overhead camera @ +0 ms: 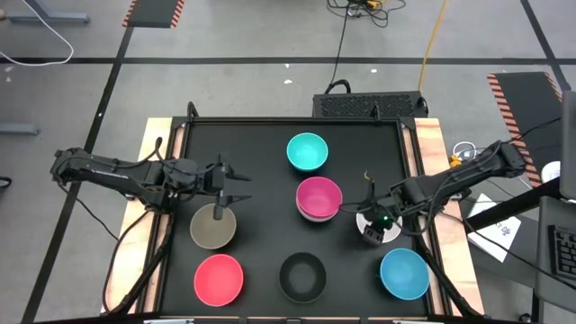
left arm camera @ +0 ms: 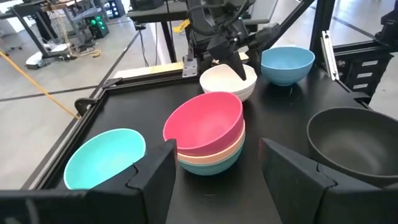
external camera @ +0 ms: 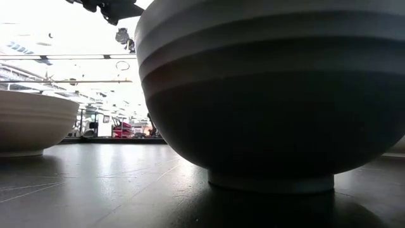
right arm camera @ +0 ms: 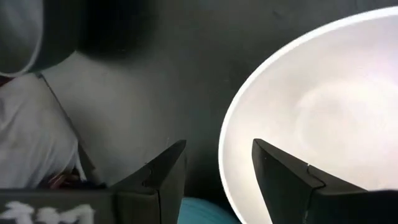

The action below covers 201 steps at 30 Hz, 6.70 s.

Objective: Nest bowls inside each other
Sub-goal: Stack the white bowl on top of the pink bowl

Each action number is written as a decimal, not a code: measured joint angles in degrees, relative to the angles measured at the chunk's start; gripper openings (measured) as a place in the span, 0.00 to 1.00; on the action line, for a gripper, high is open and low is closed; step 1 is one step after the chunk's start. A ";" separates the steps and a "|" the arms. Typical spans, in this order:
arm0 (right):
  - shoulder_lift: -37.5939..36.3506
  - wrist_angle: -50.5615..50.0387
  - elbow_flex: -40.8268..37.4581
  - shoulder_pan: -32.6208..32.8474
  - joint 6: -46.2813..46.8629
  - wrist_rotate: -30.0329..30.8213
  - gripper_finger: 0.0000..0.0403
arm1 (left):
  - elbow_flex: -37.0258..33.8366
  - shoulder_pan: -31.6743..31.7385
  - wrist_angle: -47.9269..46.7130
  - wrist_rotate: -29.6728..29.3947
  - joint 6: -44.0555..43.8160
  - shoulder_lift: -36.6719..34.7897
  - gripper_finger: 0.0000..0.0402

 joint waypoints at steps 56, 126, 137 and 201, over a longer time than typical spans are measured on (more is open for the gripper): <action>7.31 1.04 -0.03 0.40 -0.02 0.34 0.37 | 0.00 0.00 -1.49 1.01 1.09 0.00 0.57; 12.96 -6.39 3.73 2.26 -10.17 16.29 0.01 | 0.00 -0.09 -1.93 1.92 0.83 0.02 0.57; 11.22 -11.22 10.97 -0.84 -19.56 32.08 0.00 | 0.00 -0.10 -2.15 1.92 0.93 0.02 0.57; 40.70 -19.54 45.67 -9.28 -48.24 14.08 0.00 | 0.00 -0.11 -4.87 1.90 0.64 0.02 0.57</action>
